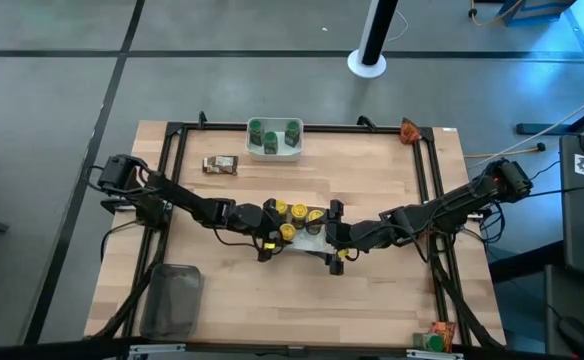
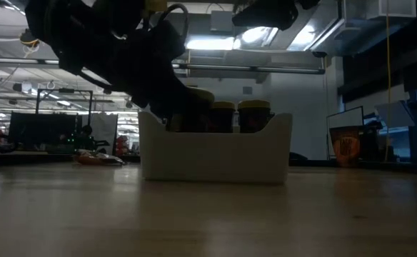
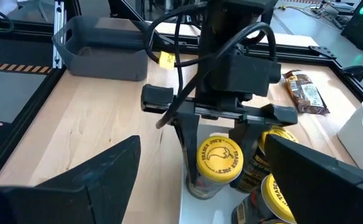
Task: Sort spices by type
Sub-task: Put the yellow seasoning bottle into the bottom white bin
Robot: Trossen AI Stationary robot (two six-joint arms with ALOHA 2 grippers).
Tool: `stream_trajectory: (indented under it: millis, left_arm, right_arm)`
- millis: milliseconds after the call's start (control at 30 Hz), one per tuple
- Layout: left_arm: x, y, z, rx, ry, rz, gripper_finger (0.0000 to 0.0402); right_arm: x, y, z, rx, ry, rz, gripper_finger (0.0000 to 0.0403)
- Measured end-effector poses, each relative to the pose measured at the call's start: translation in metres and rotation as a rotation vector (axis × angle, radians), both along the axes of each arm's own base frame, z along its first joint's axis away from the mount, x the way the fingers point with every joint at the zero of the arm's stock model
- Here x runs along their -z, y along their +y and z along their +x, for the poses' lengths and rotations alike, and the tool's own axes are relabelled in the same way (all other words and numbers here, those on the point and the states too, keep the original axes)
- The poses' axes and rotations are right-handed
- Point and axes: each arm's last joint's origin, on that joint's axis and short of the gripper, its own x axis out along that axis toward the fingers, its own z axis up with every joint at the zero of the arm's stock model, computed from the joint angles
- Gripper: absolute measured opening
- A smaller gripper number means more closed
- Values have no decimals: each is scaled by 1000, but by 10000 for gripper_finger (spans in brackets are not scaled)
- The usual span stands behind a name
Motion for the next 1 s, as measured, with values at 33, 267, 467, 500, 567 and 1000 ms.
stream_trajectory:
  millis: [33,267,467,500,567,1000]
  left_arm:
    - [0,0,0,-3,1,-7,208]
    - [2,0,-1,-23,25,-40,221]
    - [1,1,-1,-22,21,-41,223]
    - [0,1,-2,-23,24,-41,223]
    - [-3,1,-3,-21,21,-37,223]
    - [-26,2,-9,12,-45,18,223]
  right_arm:
    - [0,0,0,0,-1,1,340]
    - [0,0,0,0,-2,1,340]
    - [0,0,0,0,-2,1,340]
    - [0,0,0,0,-2,1,340]
    - [0,0,0,0,-2,1,340]
    - [0,0,0,1,-3,5,340]
